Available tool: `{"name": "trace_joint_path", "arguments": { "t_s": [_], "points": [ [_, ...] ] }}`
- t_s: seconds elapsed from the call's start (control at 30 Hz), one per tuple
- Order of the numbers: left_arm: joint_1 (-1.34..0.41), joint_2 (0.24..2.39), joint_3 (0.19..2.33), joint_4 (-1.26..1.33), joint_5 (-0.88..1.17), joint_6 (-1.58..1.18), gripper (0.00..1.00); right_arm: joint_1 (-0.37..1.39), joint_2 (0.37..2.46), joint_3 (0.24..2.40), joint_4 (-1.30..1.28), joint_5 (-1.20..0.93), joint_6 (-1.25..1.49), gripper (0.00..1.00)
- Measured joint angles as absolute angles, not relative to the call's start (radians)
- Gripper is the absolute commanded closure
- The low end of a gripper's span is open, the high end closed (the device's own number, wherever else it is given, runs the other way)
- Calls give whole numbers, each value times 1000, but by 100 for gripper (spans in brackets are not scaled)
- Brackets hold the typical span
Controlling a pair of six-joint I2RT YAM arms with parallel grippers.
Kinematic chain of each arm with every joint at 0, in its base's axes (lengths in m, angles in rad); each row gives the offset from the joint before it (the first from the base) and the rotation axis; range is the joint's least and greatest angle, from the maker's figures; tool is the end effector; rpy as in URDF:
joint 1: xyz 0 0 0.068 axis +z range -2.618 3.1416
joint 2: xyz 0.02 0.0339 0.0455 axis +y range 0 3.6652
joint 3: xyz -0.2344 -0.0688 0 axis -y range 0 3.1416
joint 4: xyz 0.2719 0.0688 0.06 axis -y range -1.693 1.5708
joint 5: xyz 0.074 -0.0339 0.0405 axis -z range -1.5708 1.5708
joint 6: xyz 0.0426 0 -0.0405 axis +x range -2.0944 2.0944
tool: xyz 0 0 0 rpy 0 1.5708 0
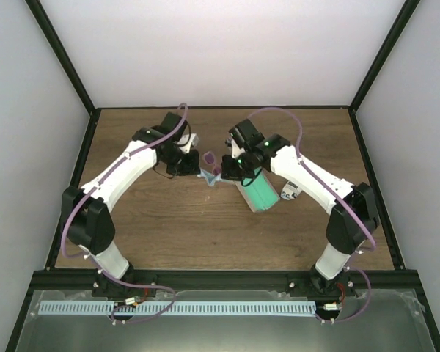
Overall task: Organize the sunglasses
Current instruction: Place the glasses cleaning cloth at the center of the board.
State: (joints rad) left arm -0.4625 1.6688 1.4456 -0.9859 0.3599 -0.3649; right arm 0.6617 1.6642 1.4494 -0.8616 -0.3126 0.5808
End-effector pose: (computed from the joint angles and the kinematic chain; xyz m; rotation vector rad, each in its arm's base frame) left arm 0.3170 -0.1748 0.2386 0.2358 2.8675 -0.6904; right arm 0.2875 0.2405 0.2467 -0.2259 2.8102 0.7748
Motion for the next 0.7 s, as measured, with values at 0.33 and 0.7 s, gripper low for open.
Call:
{"name": "trace_joint_path", "arguments": {
  "t_s": [0.33, 0.7],
  "points": [
    [-463, 1602, 1425, -950, 324, -373, 96, 661, 1670, 1507, -822, -309, 566, 99],
    [-444, 1596, 1425, -966, 324, -393, 96, 613, 1662, 1512, -879, -307, 556, 99]
  ]
}}
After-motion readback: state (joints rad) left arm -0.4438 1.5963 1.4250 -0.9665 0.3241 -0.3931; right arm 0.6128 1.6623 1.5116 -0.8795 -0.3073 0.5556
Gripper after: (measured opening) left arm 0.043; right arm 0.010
